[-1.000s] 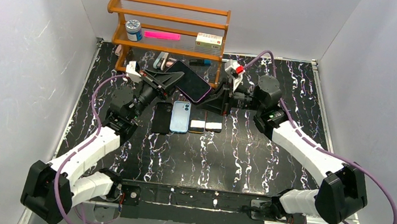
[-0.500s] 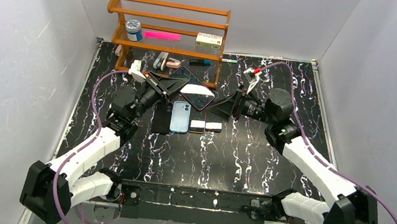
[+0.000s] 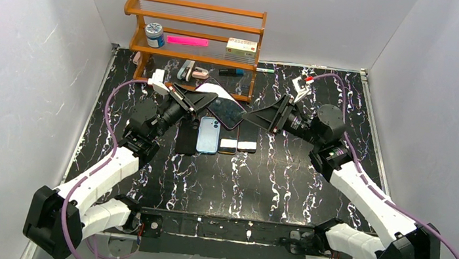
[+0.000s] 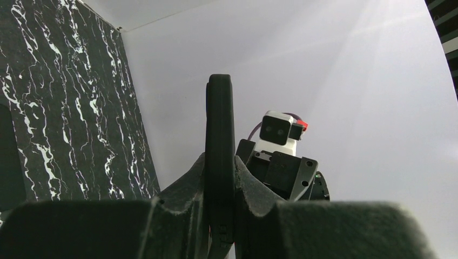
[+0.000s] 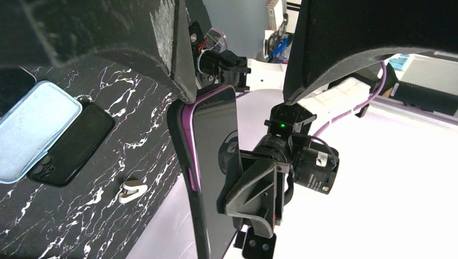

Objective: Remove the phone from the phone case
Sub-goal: Remove the phone case from the phone.

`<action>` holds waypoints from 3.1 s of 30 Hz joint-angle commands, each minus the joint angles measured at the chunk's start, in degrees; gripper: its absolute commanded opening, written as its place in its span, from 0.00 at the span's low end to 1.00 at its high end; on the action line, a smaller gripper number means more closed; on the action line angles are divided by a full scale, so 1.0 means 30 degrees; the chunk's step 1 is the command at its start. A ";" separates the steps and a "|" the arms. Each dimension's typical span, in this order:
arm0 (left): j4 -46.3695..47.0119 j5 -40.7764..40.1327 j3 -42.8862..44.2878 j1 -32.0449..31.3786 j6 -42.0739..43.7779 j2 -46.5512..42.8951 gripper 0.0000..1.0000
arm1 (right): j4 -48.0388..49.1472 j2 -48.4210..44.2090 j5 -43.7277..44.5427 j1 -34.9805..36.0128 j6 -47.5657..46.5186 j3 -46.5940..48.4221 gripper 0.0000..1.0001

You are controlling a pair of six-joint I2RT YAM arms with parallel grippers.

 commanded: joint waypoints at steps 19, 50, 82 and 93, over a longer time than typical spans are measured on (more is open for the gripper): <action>0.2498 0.3936 0.2119 -0.0122 -0.0487 0.0689 0.00 | 0.0710 0.1279 0.0361 -0.0115 0.0180 0.1048 0.64; 0.4532 0.9992 0.3948 -0.1191 -0.0407 0.3398 0.00 | 0.3807 0.5427 -0.5629 -0.0620 -0.0390 0.4842 0.33; -0.0902 0.2955 -0.0270 -0.1321 0.3842 -0.0351 0.68 | 0.4521 0.2295 0.0343 -0.0870 0.2624 0.1685 0.01; -0.0903 0.2875 -0.0359 -0.1611 0.4166 0.0222 0.68 | 0.5033 0.2548 0.0239 -0.0857 0.2979 0.1685 0.01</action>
